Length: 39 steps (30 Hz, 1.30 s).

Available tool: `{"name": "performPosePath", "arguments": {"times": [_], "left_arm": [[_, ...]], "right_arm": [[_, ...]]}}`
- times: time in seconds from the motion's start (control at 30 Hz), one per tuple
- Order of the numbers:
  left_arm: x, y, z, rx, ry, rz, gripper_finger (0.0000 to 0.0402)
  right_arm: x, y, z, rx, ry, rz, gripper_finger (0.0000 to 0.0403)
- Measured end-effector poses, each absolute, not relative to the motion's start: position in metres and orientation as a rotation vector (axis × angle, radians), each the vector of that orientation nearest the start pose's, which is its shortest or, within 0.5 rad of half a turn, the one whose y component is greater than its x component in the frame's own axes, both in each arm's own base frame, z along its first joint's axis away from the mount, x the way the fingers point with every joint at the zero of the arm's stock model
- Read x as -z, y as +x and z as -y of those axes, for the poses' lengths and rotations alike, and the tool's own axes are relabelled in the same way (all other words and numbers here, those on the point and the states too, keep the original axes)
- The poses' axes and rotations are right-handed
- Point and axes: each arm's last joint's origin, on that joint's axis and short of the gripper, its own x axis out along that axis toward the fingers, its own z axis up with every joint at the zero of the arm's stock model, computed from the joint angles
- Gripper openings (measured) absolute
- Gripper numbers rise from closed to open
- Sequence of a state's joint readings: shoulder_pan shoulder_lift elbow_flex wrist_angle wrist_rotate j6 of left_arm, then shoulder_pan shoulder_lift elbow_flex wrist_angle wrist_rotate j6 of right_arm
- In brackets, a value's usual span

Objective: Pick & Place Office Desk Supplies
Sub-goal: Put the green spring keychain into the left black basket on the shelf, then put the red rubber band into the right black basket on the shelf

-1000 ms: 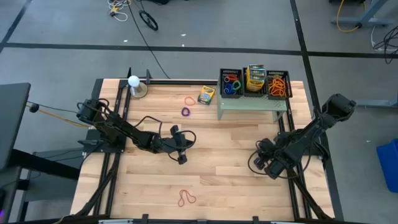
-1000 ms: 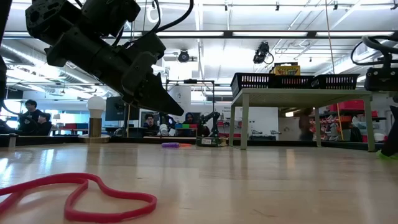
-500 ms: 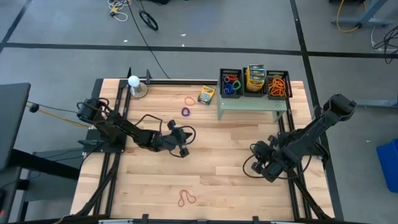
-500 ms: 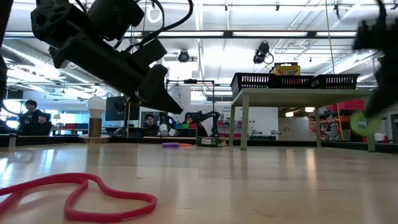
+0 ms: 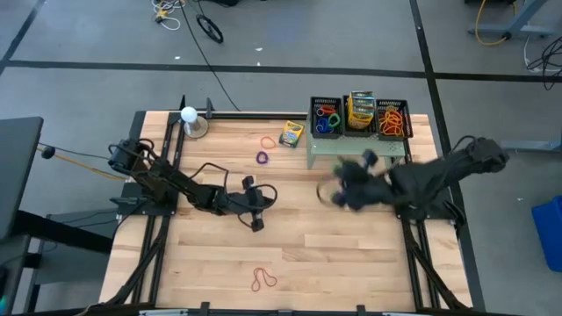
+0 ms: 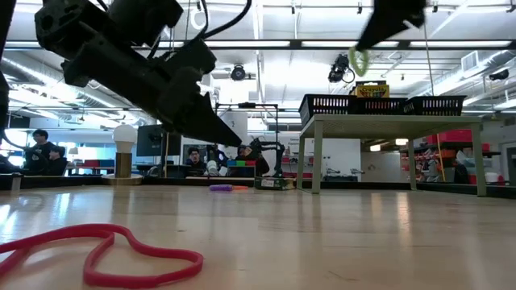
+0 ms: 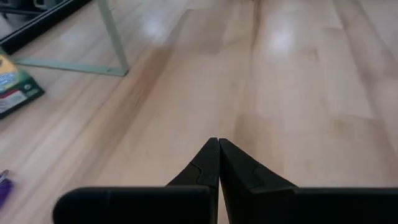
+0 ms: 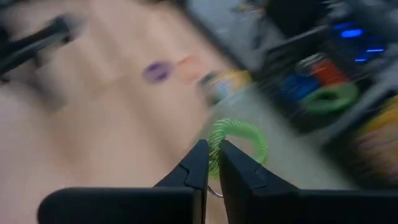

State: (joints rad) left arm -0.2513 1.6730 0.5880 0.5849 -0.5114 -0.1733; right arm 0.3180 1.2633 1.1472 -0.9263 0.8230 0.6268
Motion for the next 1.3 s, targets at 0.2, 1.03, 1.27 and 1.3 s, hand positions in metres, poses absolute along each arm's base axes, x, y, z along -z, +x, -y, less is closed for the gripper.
{"name": "performPosePath", "arguments": {"times": [0.2, 1.03, 1.27, 1.3], "left_arm": [[-0.134, 0.291, 0.061, -0.285, 0.026, -0.431, 0.0008], [-0.134, 0.291, 0.062, -0.247, -0.021, -0.431, 0.0009], [-0.135, 0.287, 0.073, -0.222, -0.021, -0.438, 0.0008], [-0.138, 0.284, 0.076, -0.213, -0.019, -0.444, 0.0007]], "right_arm": [[-0.336, 0.250, 0.018, 0.856, -0.027, -0.615, 0.0032], [-0.307, 0.270, 0.104, 0.917, 0.059, -0.748, 0.0175], [-0.327, 0.256, 0.072, 0.829, 0.031, -0.714, 0.0150], [-0.329, 0.253, 0.064, 0.805, 0.026, -0.708, 0.0133]]}}
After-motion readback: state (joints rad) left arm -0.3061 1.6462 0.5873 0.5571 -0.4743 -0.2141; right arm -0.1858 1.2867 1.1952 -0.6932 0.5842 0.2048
